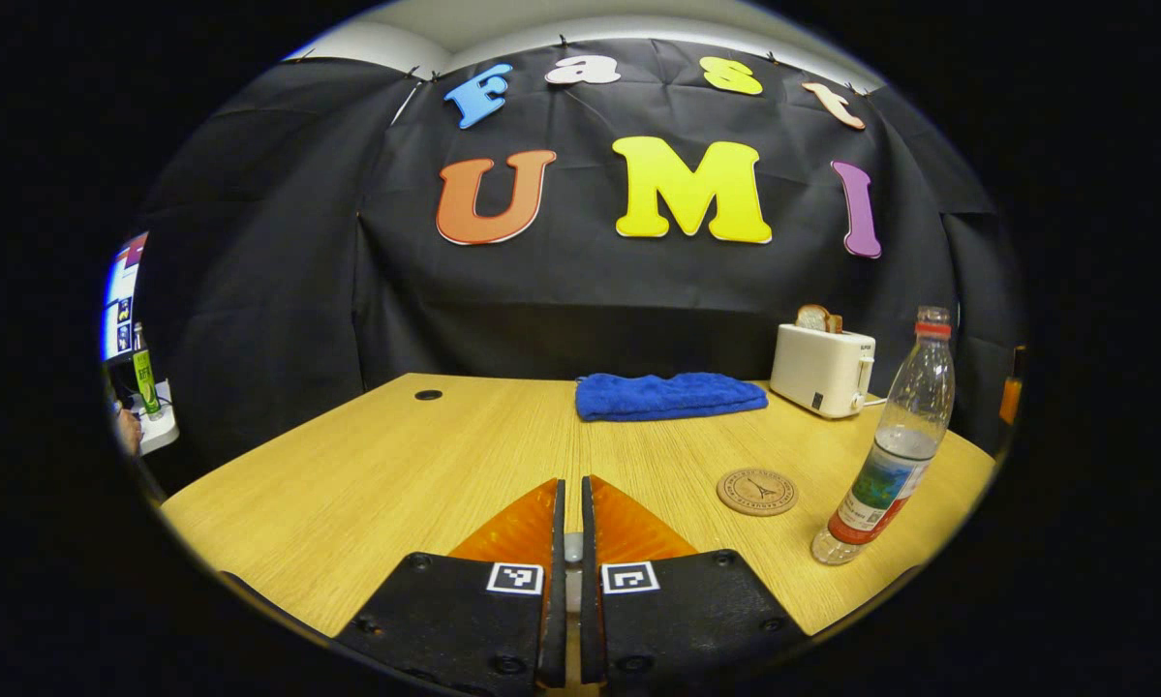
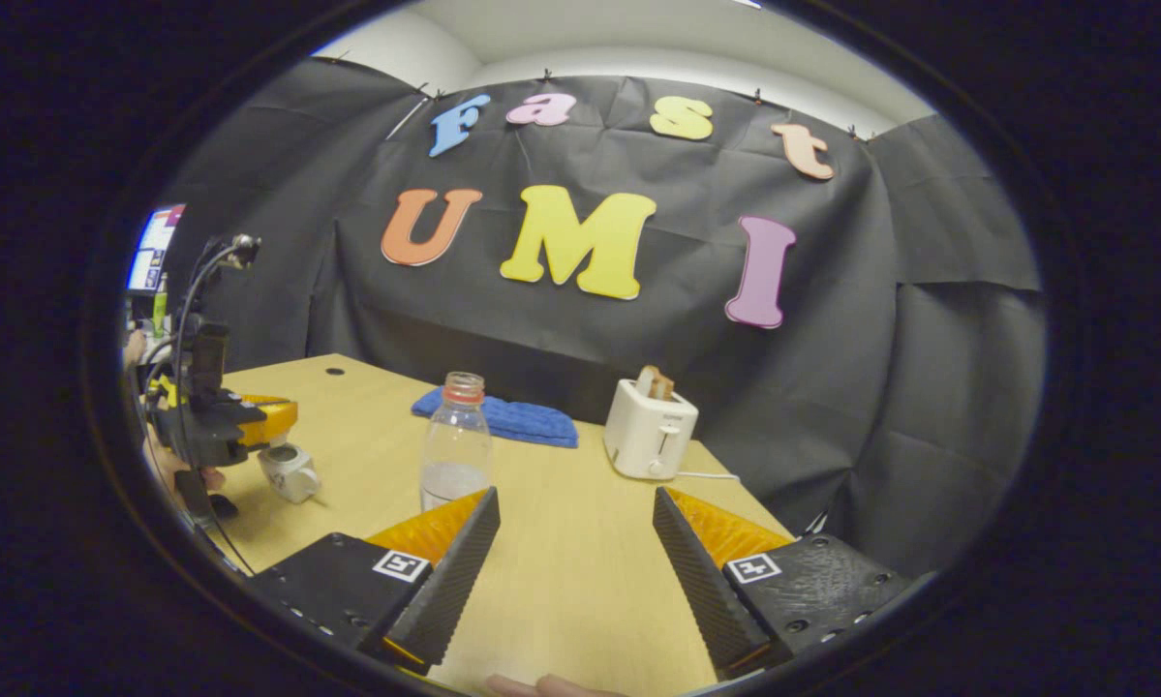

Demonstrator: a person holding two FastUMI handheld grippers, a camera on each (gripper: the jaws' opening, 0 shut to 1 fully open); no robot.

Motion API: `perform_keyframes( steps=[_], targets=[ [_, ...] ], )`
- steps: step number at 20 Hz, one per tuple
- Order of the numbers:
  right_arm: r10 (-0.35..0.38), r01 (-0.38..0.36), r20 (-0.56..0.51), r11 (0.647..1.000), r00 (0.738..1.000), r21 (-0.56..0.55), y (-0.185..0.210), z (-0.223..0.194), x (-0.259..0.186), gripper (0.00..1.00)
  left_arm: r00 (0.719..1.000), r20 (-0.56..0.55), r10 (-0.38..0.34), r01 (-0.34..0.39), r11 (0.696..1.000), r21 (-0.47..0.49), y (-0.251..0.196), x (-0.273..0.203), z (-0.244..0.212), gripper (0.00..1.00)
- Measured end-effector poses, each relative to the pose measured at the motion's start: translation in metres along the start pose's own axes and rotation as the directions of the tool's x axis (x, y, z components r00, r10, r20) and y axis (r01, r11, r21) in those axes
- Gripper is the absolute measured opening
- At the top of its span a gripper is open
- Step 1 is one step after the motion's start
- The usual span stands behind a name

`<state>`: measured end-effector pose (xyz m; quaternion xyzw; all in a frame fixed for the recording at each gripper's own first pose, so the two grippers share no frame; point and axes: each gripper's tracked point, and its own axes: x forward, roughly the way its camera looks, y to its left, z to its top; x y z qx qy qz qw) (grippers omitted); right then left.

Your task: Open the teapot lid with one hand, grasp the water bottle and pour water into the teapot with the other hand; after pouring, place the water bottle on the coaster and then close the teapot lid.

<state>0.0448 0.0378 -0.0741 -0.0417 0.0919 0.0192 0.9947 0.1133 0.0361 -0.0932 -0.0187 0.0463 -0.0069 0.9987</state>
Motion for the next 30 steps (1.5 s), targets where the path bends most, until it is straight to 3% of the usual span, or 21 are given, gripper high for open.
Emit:
perform_keyframes(
  steps=[2, 5, 11, 13, 14, 19, 25, 29, 30],
  targets=[
    [0.056, -0.056, -0.012, 0.998, 0.998, 0.029, 0.019, -0.007, 0.005, 0.99, 1.000, 0.008, 0.001, -0.001, 1.000, -0.022, 0.008, -0.010, 0.015, 0.08],
    [0.127, -0.125, -0.021, 0.990, 0.992, 0.073, 0.047, -0.017, 0.016, 0.96, 1.000, -0.013, 0.016, -0.016, 1.000, -0.013, 0.024, -0.025, 0.024, 0.07],
    [0.153, -0.154, 0.010, 0.982, 0.988, 0.109, 0.078, -0.026, 0.043, 0.96, 0.999, -0.039, -0.014, 0.013, 1.000, -0.018, 0.034, -0.055, 0.044, 0.04],
    [0.123, -0.126, 0.033, 0.985, 0.992, 0.118, 0.079, -0.022, 0.054, 0.98, 1.000, -0.015, 0.020, -0.019, 1.000, 0.004, 0.047, -0.064, 0.056, 0.04],
    [0.116, -0.121, 0.047, 0.986, 0.992, 0.114, 0.082, -0.021, 0.058, 0.94, 1.000, 0.004, 0.016, -0.016, 1.000, 0.004, 0.048, -0.070, 0.061, 0.04],
    [0.108, -0.111, 0.034, 0.988, 0.994, 0.107, 0.096, -0.026, 0.087, 0.98, 0.999, 0.002, -0.047, 0.047, 0.999, -0.018, 0.045, -0.087, 0.068, 0.04],
    [0.051, -0.053, 0.023, 0.995, 0.998, 0.088, 0.095, -0.023, 0.102, 0.98, 0.998, 0.018, -0.066, 0.066, 0.998, -0.023, 0.052, -0.093, 0.074, 0.04],
    [0.022, -0.023, 0.017, 0.997, 1.000, 0.070, 0.092, -0.023, 0.102, 0.79, 0.997, 0.021, -0.069, 0.070, 0.997, -0.028, 0.055, -0.095, 0.075, 0.04],
    [0.017, -0.018, 0.017, 0.998, 1.000, 0.061, 0.091, -0.022, 0.102, 0.79, 0.997, 0.020, -0.069, 0.069, 0.997, -0.026, 0.056, -0.094, 0.075, 0.04]
  ],
)
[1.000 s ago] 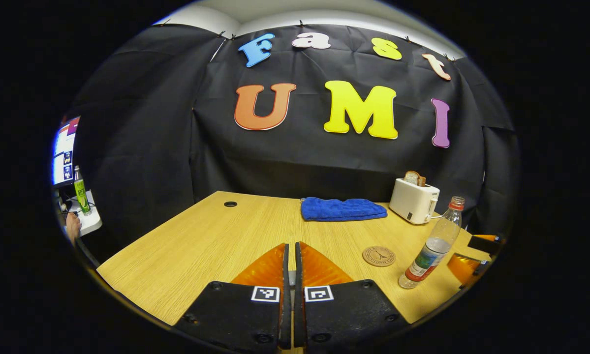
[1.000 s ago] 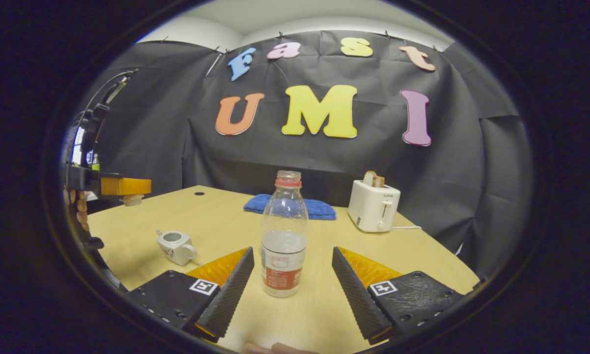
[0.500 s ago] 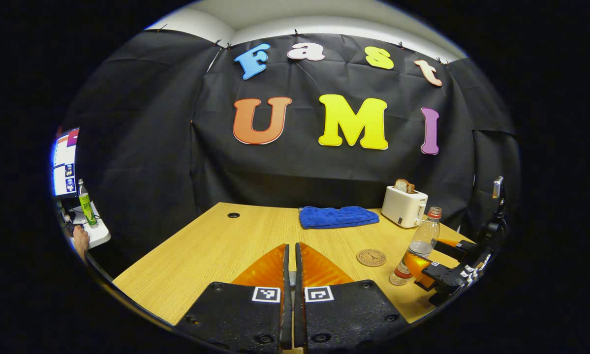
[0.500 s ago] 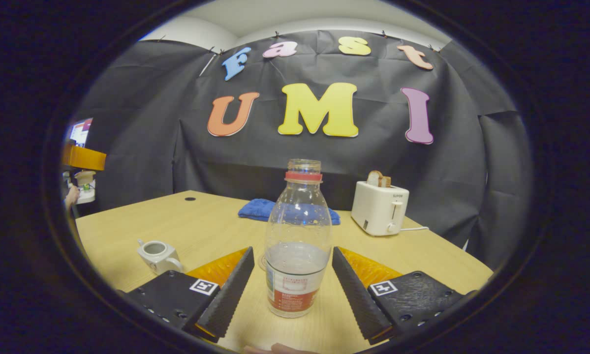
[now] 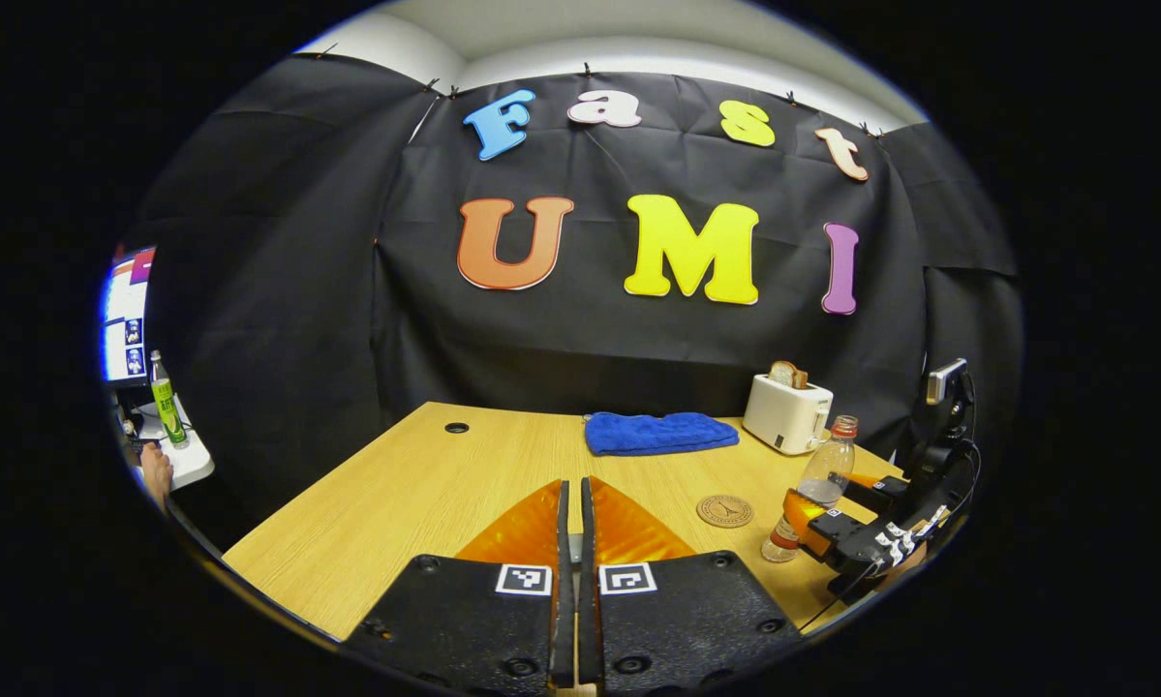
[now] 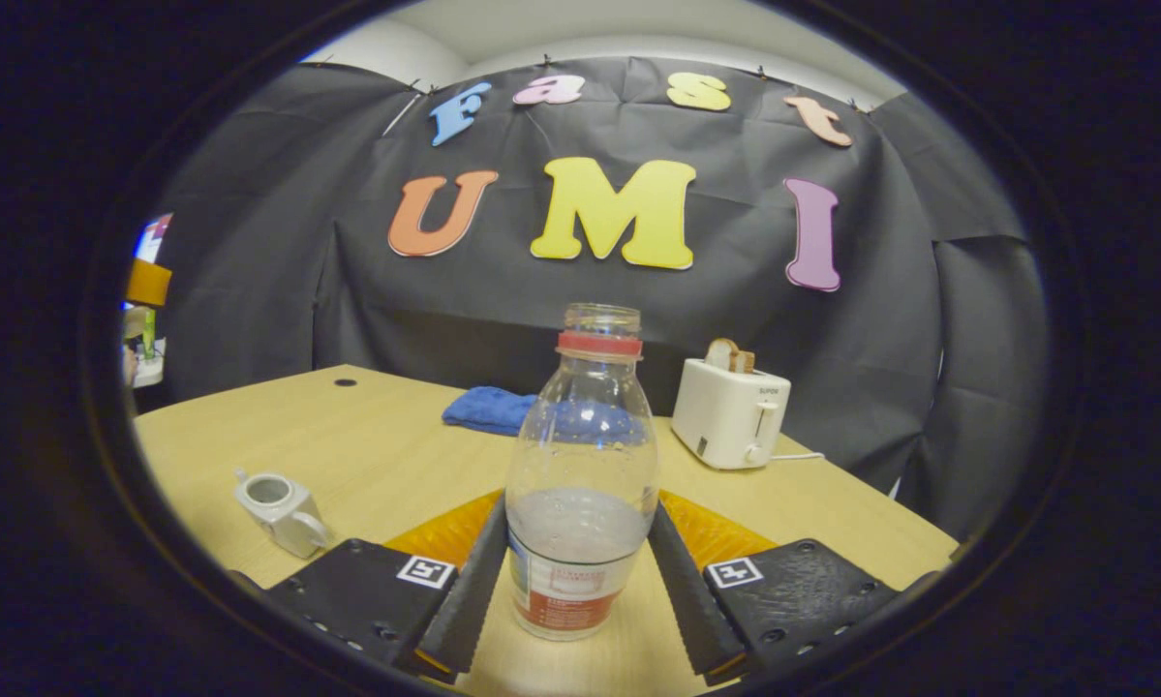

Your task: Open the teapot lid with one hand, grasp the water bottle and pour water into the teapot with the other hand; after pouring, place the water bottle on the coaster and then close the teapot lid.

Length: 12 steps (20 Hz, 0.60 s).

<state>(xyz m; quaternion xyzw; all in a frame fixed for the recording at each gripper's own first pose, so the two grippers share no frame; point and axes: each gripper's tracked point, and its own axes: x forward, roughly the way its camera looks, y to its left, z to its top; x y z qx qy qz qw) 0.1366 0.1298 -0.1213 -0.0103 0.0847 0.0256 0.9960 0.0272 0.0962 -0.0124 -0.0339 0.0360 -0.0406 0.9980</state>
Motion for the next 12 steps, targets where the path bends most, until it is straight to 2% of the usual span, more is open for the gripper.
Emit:
perform_keyframes(
  steps=[3, 7, 10, 12],
  targets=[
    [-0.018, 0.017, -0.007, 0.999, 1.000, -0.038, -0.001, 0.005, -0.005, 0.77, 1.000, 0.006, 0.005, -0.005, 1.000, 0.001, 0.004, -0.004, 0.004, 0.04],
    [-0.053, 0.050, -0.011, 0.984, 0.999, -0.169, 0.000, 0.020, -0.011, 0.77, 1.000, 0.019, 0.012, -0.012, 1.000, 0.000, 0.014, -0.008, 0.008, 0.04],
    [-0.055, 0.052, -0.002, 0.956, 0.998, -0.288, 0.008, 0.029, -0.017, 0.77, 1.000, 0.021, 0.012, -0.012, 1.000, 0.006, 0.020, -0.010, 0.009, 0.04],
    [-0.066, 0.066, 0.012, 0.918, 0.998, -0.391, 0.014, 0.036, -0.020, 0.77, 1.000, 0.021, 0.015, -0.016, 1.000, 0.012, 0.025, -0.013, 0.010, 0.04]
  ],
)
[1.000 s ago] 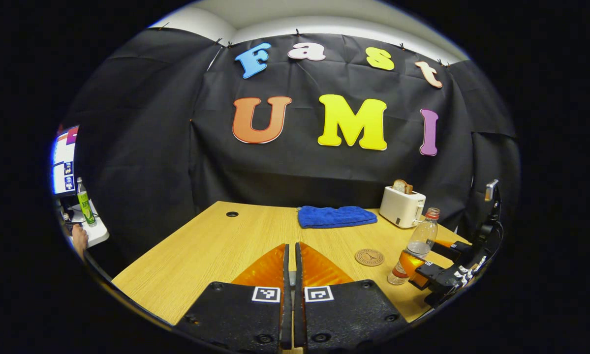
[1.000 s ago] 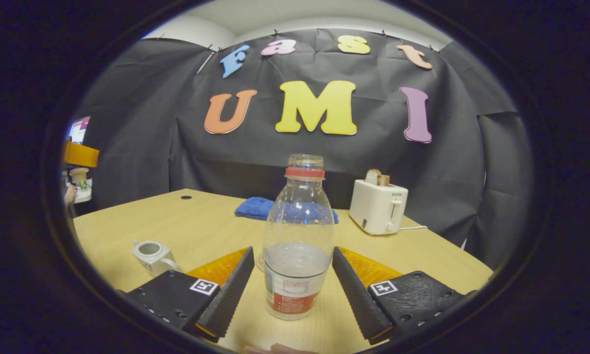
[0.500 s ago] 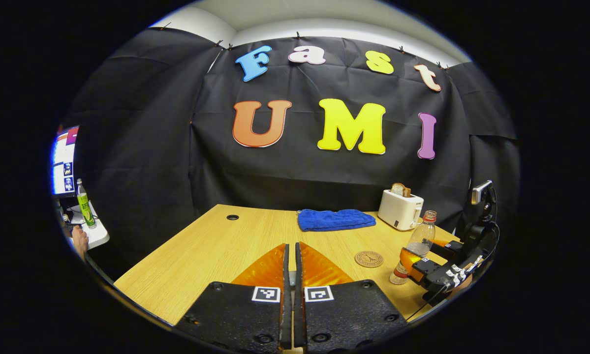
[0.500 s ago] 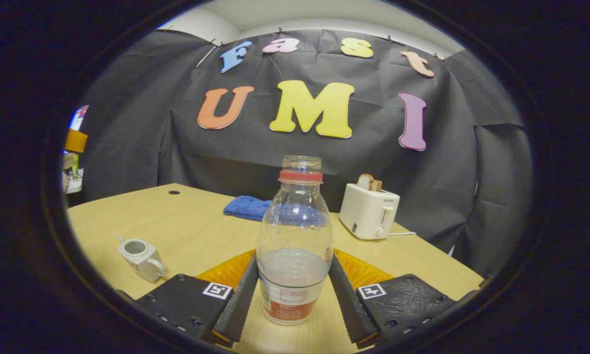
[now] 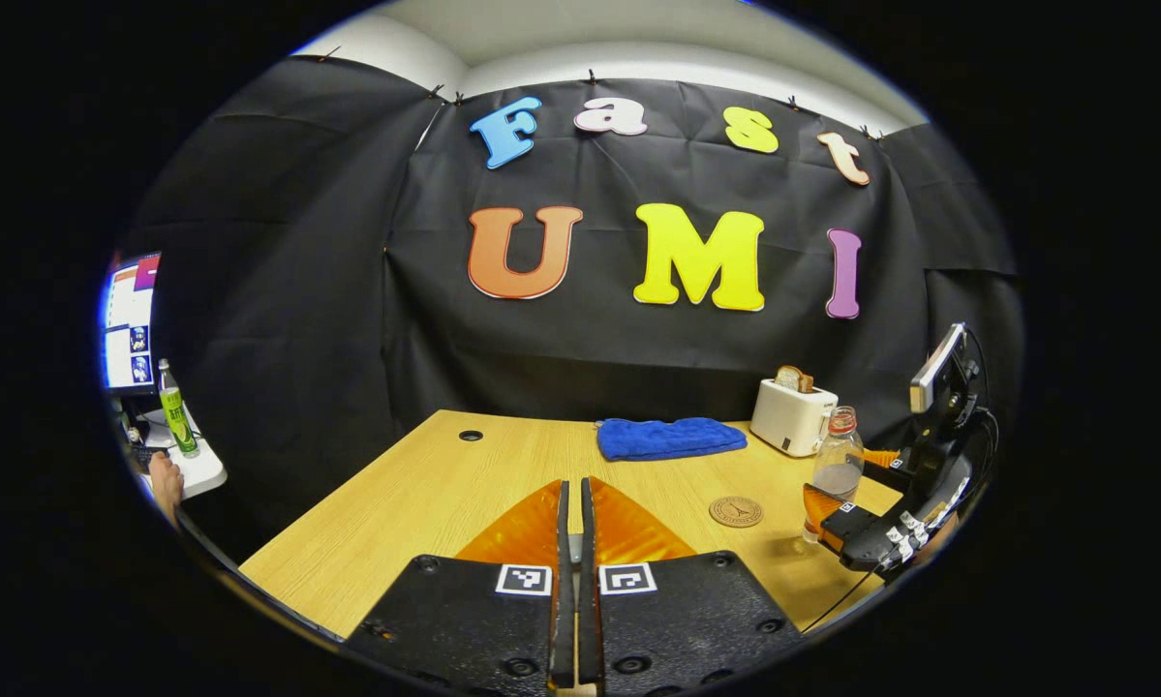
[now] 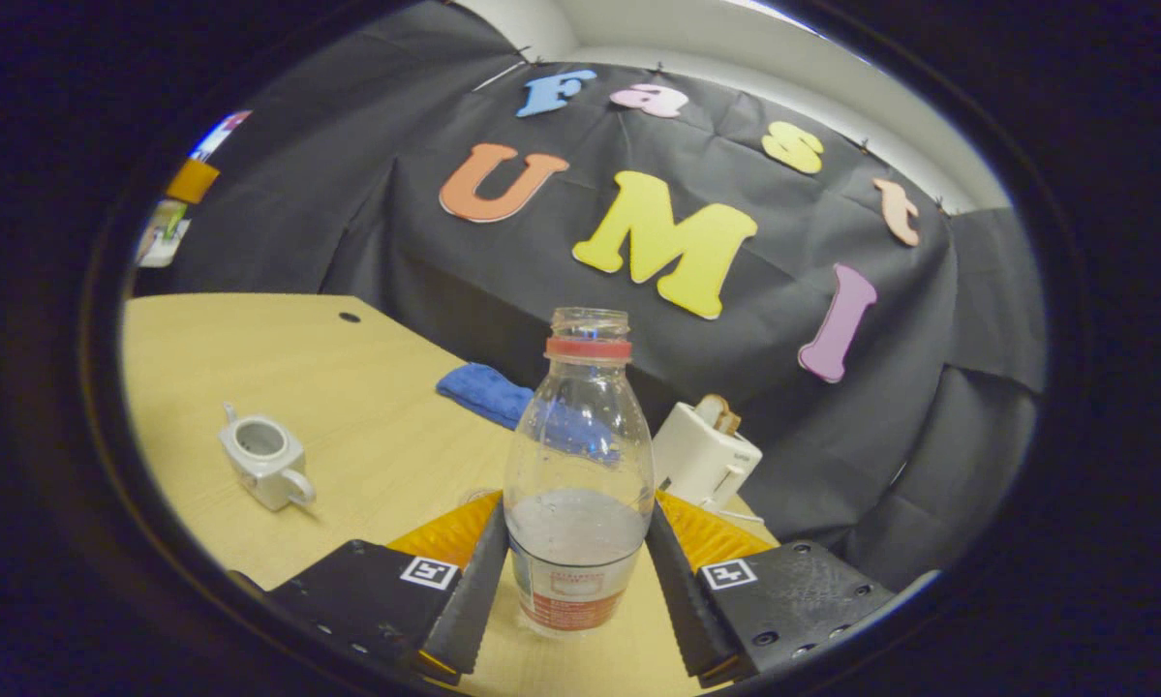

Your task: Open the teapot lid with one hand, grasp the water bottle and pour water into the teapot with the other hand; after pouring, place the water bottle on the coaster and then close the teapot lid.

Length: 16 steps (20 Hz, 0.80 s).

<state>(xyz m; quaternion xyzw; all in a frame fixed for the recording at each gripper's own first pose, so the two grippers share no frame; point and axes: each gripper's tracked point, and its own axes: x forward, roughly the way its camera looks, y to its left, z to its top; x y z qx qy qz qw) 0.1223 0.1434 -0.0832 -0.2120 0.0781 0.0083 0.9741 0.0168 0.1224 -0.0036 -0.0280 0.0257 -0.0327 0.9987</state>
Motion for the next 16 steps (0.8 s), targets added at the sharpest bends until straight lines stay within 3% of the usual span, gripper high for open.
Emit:
perform_keyframes(
  steps=[3, 6, 9, 13, 16],
  targets=[
    [-0.024, 0.027, 0.015, 0.985, 1.000, -0.169, 0.009, 0.010, -0.002, 0.77, 1.000, 0.001, 0.006, -0.006, 1.000, 0.010, 0.004, -0.002, 0.002, 0.04],
    [-0.021, 0.025, 0.014, 0.942, 1.000, -0.335, 0.022, 0.015, 0.003, 0.76, 1.000, -0.007, 0.004, -0.003, 1.000, 0.017, 0.005, -0.001, -0.002, 0.04],
    [-0.048, 0.058, 0.033, 0.878, 0.998, -0.474, 0.027, 0.016, 0.009, 0.76, 1.000, -0.013, 0.017, -0.017, 0.999, 0.029, 0.011, -0.001, -0.003, 0.04],
    [-0.087, 0.104, 0.056, 0.813, 0.995, -0.573, 0.031, 0.014, 0.011, 0.78, 1.000, -0.009, 0.019, -0.019, 1.000, 0.016, 0.016, -0.001, -0.002, 0.04],
    [-0.088, 0.139, 0.109, 0.718, 0.990, -0.683, 0.040, 0.020, 0.012, 0.76, 1.000, -0.005, 0.028, -0.028, 1.000, 0.000, 0.022, -0.003, 0.000, 0.04]
  ],
)
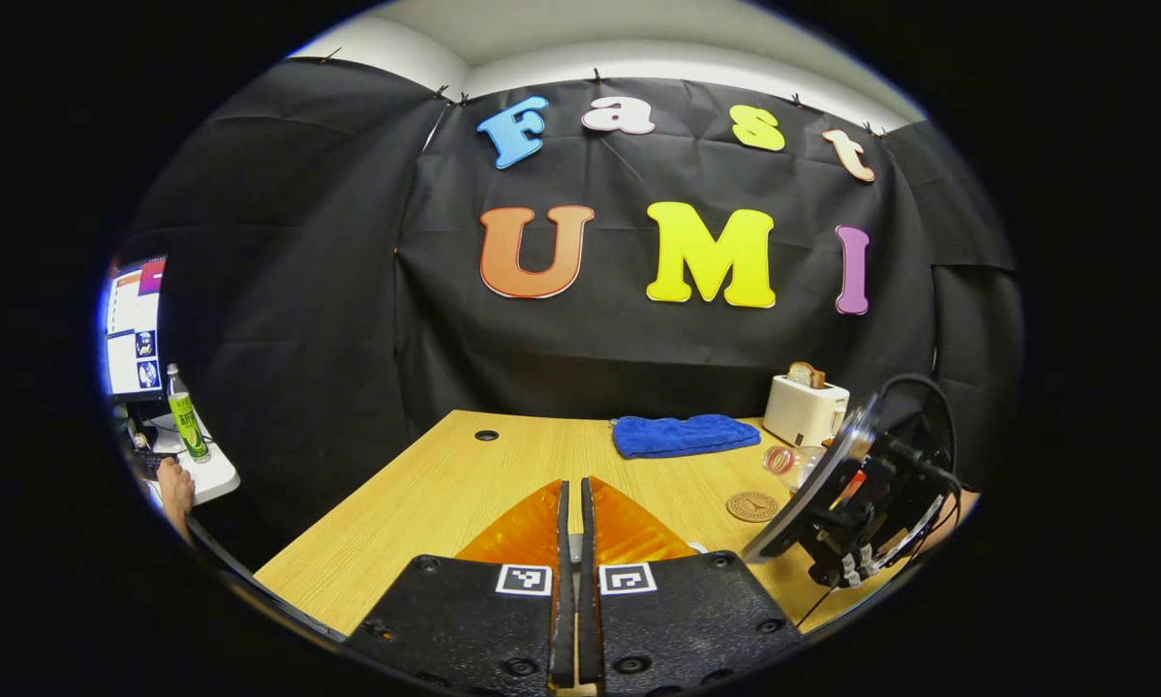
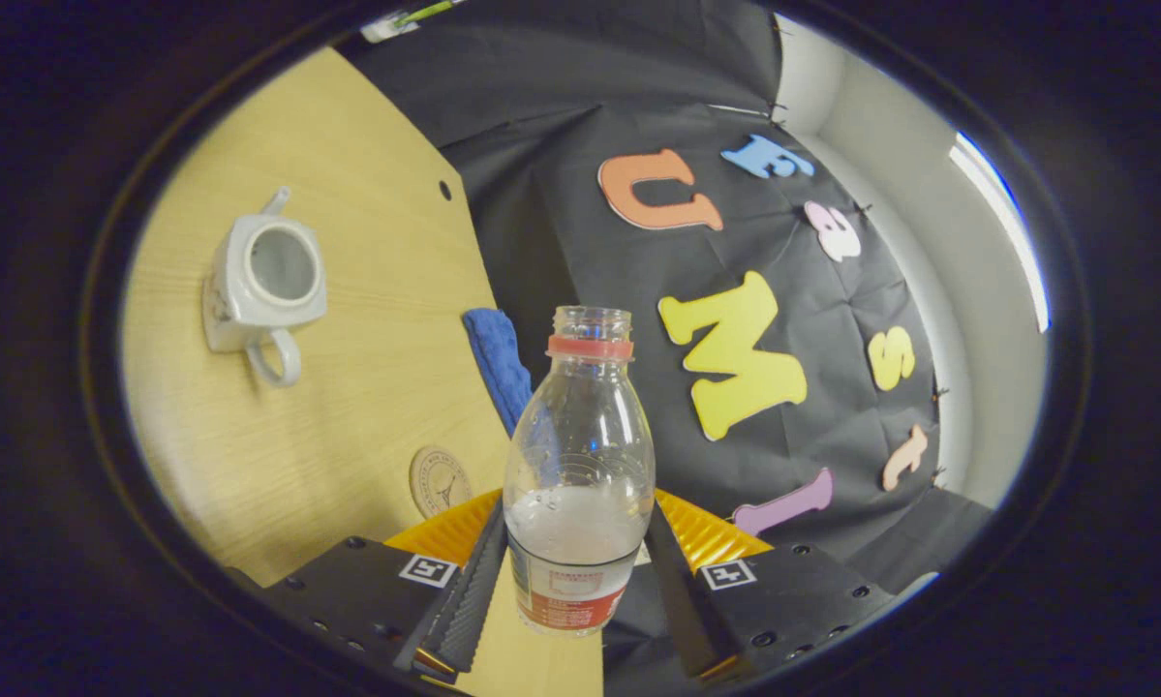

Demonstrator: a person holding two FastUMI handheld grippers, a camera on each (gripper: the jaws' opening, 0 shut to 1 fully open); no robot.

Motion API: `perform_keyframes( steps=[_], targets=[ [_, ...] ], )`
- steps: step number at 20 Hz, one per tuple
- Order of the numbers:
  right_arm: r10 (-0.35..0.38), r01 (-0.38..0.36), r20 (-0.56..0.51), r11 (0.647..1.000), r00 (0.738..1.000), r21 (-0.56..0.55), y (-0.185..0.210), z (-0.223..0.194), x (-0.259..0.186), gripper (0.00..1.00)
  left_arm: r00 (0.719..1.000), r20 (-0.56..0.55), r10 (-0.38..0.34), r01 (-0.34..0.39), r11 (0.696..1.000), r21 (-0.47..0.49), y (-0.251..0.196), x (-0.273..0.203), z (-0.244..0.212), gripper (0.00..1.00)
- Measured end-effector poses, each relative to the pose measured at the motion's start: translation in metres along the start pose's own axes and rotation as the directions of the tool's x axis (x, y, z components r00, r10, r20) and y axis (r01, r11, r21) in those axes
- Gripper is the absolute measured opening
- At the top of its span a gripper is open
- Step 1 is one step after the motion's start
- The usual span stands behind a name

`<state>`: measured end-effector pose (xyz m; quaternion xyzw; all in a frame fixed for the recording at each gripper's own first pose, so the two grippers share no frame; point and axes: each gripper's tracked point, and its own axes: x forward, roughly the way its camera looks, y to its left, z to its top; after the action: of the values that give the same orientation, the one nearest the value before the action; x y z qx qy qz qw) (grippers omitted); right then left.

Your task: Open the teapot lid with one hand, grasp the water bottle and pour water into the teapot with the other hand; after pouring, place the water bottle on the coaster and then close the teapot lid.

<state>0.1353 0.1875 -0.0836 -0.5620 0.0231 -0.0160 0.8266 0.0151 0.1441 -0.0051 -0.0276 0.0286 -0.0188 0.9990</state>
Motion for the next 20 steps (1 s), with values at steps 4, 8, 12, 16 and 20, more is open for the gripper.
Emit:
perform_keyframes(
  steps=[4, 8, 12, 16, 20],
  targets=[
    [-0.054, 0.077, 0.096, 0.966, 0.994, -0.248, 0.005, 0.013, 0.001, 0.76, 1.000, -0.017, 0.012, -0.012, 1.000, -0.010, 0.005, 0.004, -0.005, 0.04],
    [-0.040, 0.078, 0.126, 0.948, 0.991, -0.310, 0.009, 0.015, 0.002, 0.76, 1.000, -0.025, 0.014, -0.014, 1.000, 0.005, 0.005, 0.005, -0.008, 0.00],
    [-0.064, 0.114, 0.144, 0.920, 0.987, -0.376, 0.011, 0.023, -0.005, 0.76, 0.999, -0.035, 0.012, -0.011, 1.000, 0.008, 0.003, 0.008, -0.011, 0.04],
    [-0.082, 0.148, 0.167, 0.886, 0.983, -0.439, 0.012, 0.027, -0.006, 0.76, 0.999, -0.043, 0.011, -0.010, 1.000, 0.024, 0.002, 0.007, -0.013, 0.05],
    [-0.095, 0.176, 0.188, 0.857, 0.978, -0.484, 0.013, 0.034, -0.007, 0.79, 0.999, -0.045, 0.001, 0.002, 0.999, 0.052, -0.004, 0.008, -0.014, 0.05]
  ],
)
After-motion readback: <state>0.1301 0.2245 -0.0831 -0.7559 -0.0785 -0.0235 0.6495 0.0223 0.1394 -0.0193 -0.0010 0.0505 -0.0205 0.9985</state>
